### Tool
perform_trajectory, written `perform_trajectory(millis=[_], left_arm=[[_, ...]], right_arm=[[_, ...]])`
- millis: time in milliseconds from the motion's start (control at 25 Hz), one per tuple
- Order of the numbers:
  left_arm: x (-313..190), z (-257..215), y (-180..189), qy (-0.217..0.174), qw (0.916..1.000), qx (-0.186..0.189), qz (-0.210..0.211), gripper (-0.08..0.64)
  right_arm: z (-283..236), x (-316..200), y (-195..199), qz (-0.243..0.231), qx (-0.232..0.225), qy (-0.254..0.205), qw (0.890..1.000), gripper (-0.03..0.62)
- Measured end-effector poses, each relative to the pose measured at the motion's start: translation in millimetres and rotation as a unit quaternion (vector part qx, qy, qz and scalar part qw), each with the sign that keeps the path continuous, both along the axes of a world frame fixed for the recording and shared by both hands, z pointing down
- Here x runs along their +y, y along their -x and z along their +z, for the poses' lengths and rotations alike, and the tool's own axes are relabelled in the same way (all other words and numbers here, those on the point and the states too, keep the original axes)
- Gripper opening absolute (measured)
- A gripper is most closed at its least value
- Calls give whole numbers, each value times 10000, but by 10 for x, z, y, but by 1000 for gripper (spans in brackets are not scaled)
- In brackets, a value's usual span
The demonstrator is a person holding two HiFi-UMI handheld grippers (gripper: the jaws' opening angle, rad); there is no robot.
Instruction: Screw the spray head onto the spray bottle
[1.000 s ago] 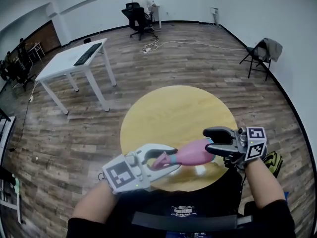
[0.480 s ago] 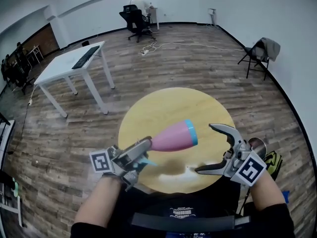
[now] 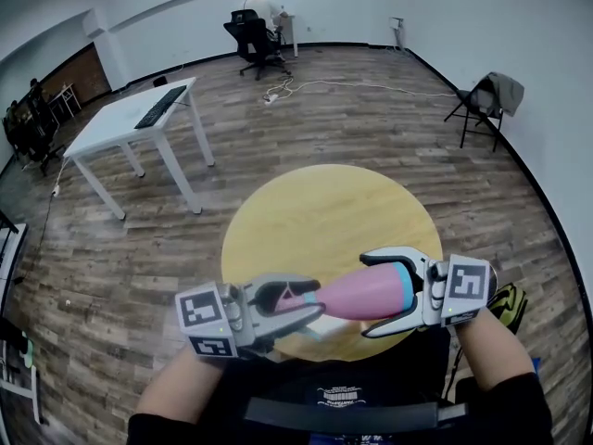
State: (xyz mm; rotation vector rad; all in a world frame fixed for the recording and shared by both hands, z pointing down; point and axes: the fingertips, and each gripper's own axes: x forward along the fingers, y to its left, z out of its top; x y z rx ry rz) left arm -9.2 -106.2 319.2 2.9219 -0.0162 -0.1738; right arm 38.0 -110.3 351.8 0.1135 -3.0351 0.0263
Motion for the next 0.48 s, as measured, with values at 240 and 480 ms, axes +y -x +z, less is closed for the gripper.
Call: perform_trajectory(millis=[240,480], left_arm=[[355,259,-122,-4181,8896,-1830,-204,176],[-49,59,-15,-1103,9925,-367,-376,167]], right_arm=[[167,-39,-72,-1325,-1182,3724,9110,499],[-99,-398,-104,-142,-1606,2493,9549,515]])
